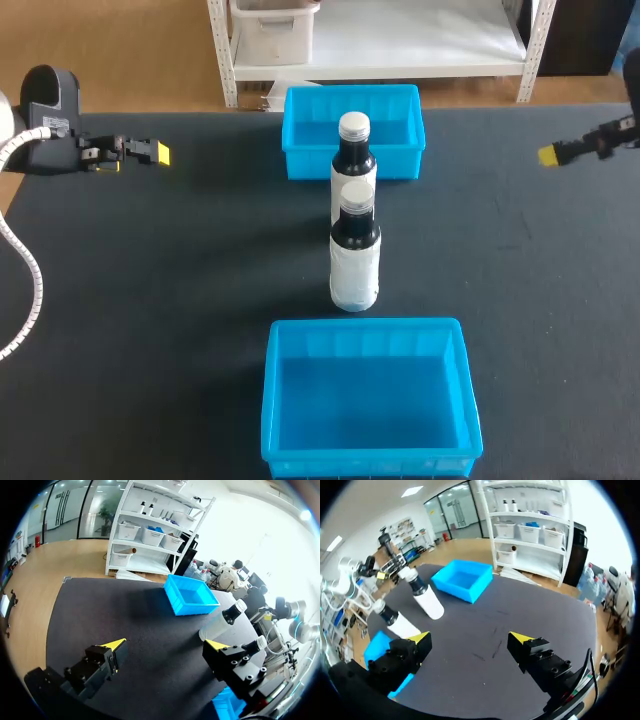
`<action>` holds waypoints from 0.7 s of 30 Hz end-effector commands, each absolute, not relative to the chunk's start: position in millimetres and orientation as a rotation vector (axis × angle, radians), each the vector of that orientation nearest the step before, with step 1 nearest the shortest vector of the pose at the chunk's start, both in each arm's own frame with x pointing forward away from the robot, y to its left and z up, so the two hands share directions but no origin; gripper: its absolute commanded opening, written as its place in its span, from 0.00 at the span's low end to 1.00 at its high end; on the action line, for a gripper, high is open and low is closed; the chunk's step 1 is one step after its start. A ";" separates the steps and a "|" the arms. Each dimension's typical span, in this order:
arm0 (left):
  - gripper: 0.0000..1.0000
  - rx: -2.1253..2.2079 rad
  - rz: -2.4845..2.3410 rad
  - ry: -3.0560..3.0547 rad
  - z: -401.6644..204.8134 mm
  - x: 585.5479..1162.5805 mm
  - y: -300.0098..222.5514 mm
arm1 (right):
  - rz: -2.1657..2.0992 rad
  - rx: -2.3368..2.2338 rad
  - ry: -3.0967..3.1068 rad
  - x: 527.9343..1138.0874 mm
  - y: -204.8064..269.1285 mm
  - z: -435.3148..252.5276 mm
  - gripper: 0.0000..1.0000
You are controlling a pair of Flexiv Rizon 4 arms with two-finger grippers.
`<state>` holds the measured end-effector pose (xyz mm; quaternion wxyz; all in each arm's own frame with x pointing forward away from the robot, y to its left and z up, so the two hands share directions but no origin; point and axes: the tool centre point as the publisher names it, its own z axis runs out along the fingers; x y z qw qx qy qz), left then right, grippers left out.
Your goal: Pick up the bottle, and place it in the far bin if it is heavy, or in the near bin if it is light.
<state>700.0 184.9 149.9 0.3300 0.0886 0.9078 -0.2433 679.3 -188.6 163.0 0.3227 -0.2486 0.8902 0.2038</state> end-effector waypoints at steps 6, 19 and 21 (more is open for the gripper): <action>1.00 0.232 -0.636 2.374 149.9 700.0 185.0 | 0.676 -1.652 2.054 680.6 -197.8 170.2 1.00; 1.00 0.232 -0.636 2.374 149.9 700.0 185.0 | 0.555 -1.755 1.761 688.6 -155.5 161.7 1.00; 1.00 0.232 -0.636 2.374 149.9 700.0 185.0 | 0.560 -1.727 1.741 685.9 -146.9 156.3 1.00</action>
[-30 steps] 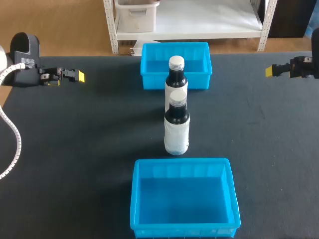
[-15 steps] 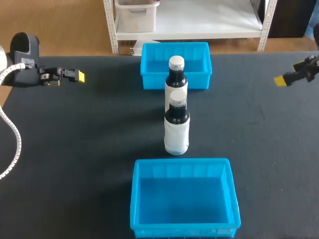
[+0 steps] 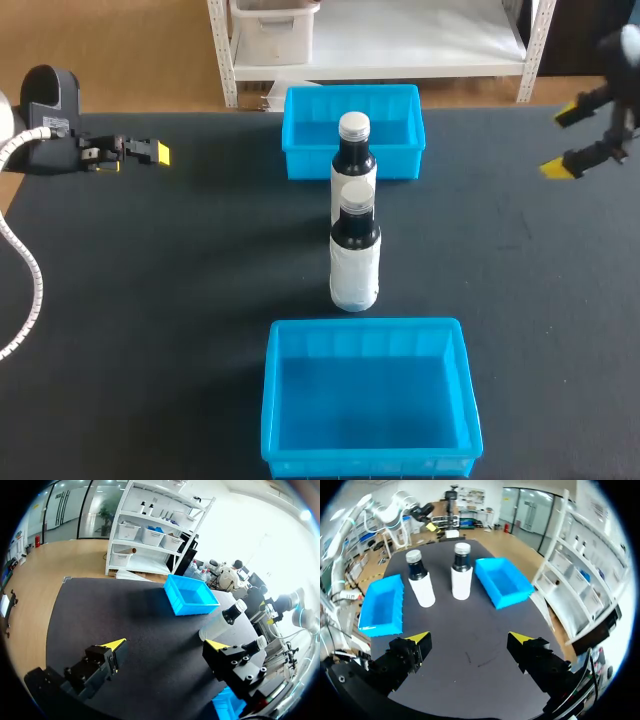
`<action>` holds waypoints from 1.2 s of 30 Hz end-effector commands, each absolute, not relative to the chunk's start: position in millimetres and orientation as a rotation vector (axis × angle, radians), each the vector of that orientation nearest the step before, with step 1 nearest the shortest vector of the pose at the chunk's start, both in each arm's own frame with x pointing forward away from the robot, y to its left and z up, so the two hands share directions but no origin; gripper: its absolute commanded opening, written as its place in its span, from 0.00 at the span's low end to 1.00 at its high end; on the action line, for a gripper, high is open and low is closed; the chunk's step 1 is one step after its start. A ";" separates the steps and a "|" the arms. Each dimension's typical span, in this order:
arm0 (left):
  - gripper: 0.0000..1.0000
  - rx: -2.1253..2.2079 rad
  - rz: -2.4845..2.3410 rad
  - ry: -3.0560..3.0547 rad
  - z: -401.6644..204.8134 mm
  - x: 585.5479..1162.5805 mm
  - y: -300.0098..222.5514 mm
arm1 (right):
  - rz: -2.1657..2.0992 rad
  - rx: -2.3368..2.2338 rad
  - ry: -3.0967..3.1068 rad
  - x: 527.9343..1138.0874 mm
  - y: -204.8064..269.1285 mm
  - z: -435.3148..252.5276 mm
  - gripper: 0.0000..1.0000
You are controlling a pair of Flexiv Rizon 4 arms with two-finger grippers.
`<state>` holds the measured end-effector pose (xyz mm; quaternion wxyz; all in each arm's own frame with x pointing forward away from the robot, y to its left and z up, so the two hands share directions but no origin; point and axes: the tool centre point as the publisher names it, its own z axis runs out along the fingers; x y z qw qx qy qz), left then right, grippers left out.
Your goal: Pick up the bottle, and place it in the far bin if it is heavy, or in the near bin if it is light.
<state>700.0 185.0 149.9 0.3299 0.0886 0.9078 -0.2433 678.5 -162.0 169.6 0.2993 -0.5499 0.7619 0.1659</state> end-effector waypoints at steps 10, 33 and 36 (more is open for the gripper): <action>1.00 0.232 -0.636 2.374 149.9 700.0 185.0 | 0.610 -1.599 1.699 675.8 -101.9 142.2 1.00; 1.00 0.232 -0.636 2.374 149.9 700.0 185.0 | 0.774 -1.570 1.707 629.5 3.6 133.7 1.00; 1.00 0.232 -0.636 2.374 149.9 700.0 185.0 | 0.804 -1.578 1.694 624.4 14.0 131.3 1.00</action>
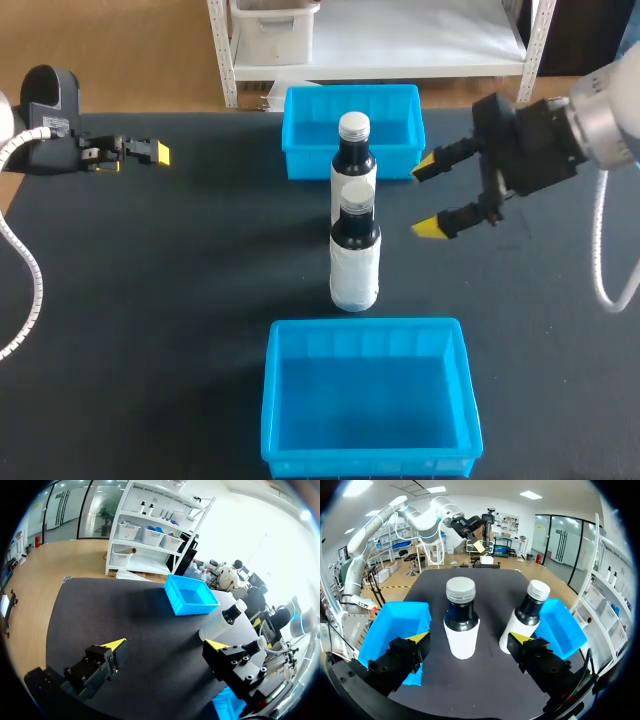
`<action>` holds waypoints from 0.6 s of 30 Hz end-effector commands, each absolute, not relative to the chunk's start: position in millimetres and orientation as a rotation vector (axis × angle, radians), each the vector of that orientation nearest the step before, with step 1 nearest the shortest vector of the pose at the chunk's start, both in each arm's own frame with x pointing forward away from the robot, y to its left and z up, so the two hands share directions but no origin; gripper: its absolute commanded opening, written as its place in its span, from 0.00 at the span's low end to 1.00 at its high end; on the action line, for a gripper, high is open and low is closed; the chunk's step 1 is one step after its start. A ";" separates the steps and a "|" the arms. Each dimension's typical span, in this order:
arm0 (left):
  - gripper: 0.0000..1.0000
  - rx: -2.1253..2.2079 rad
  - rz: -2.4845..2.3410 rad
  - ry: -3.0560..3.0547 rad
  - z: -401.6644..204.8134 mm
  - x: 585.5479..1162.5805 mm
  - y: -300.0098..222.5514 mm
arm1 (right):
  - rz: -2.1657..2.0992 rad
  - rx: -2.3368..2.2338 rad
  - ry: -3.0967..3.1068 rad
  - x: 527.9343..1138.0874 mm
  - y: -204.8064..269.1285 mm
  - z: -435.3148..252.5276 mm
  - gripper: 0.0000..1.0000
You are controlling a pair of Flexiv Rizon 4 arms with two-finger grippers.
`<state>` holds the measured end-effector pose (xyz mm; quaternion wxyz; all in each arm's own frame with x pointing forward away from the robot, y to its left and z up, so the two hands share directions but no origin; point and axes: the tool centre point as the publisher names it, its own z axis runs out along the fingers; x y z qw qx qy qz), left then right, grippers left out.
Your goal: Pick up the bottle, and place it in the far bin if it is heavy, or in the near bin if it is light.
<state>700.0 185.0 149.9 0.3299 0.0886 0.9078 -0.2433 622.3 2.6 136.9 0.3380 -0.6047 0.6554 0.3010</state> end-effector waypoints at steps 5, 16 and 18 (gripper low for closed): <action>1.00 0.232 -0.636 2.374 149.9 700.0 185.0 | 0.853 -1.585 1.669 617.4 30.5 130.2 1.00; 1.00 0.232 -0.636 2.374 149.9 700.0 185.0 | 0.920 -1.564 1.655 616.4 56.3 124.0 1.00; 1.00 0.232 -0.636 2.374 149.9 700.0 185.0 | 0.925 -1.561 1.659 617.7 59.5 123.1 1.00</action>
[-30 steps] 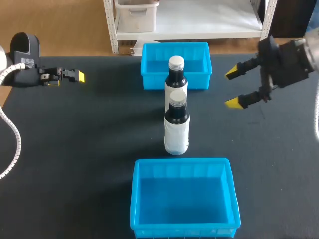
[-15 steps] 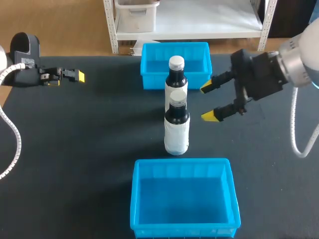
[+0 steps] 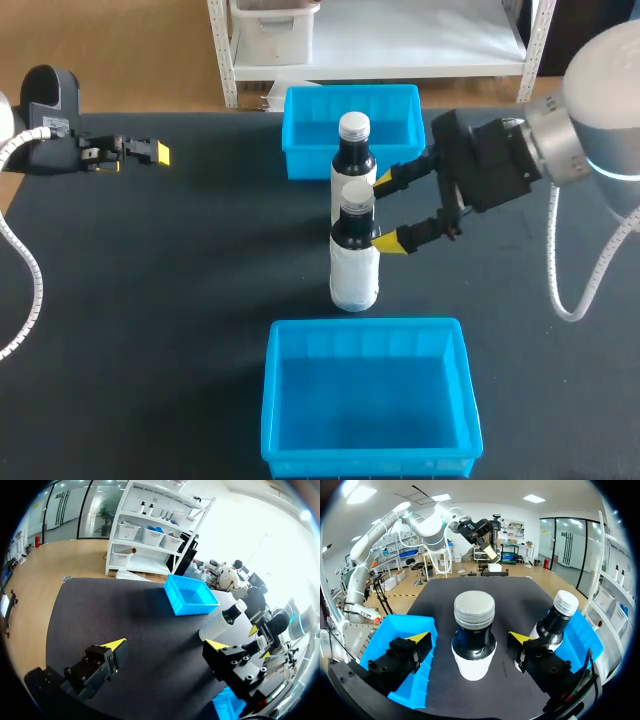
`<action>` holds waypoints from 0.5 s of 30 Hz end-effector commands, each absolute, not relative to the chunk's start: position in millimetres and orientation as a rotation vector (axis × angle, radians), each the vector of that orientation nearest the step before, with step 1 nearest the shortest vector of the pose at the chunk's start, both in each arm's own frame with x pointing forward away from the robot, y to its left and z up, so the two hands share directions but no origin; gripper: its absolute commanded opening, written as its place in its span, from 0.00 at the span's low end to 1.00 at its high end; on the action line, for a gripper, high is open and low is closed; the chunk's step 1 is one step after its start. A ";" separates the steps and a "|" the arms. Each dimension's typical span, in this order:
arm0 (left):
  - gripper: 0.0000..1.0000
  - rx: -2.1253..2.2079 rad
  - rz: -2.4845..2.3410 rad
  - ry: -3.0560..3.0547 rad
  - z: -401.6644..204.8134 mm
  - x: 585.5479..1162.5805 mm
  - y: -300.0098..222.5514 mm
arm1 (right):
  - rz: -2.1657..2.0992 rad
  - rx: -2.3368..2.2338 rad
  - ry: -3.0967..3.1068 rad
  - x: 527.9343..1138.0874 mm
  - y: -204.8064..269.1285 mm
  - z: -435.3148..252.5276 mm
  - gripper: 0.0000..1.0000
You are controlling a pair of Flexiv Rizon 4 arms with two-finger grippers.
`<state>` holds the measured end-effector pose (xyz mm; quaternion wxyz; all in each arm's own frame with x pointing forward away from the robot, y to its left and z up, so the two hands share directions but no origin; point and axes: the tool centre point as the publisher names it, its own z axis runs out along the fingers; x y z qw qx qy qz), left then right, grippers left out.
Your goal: Pick up the bottle, and place it in the far bin if it is heavy, or in the near bin if it is light.
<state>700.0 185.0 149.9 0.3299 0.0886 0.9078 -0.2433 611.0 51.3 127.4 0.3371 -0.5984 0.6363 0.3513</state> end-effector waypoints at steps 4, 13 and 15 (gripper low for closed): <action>1.00 0.232 -0.636 2.374 149.9 700.0 185.0 | 0.934 -1.548 1.671 621.2 65.7 122.1 1.00; 1.00 0.232 -0.636 2.374 149.9 700.0 185.0 | 0.951 -1.532 1.679 624.1 76.2 120.8 1.00; 1.00 0.232 -0.636 2.374 149.9 700.0 185.0 | 0.951 -1.530 1.681 624.9 77.0 120.2 1.00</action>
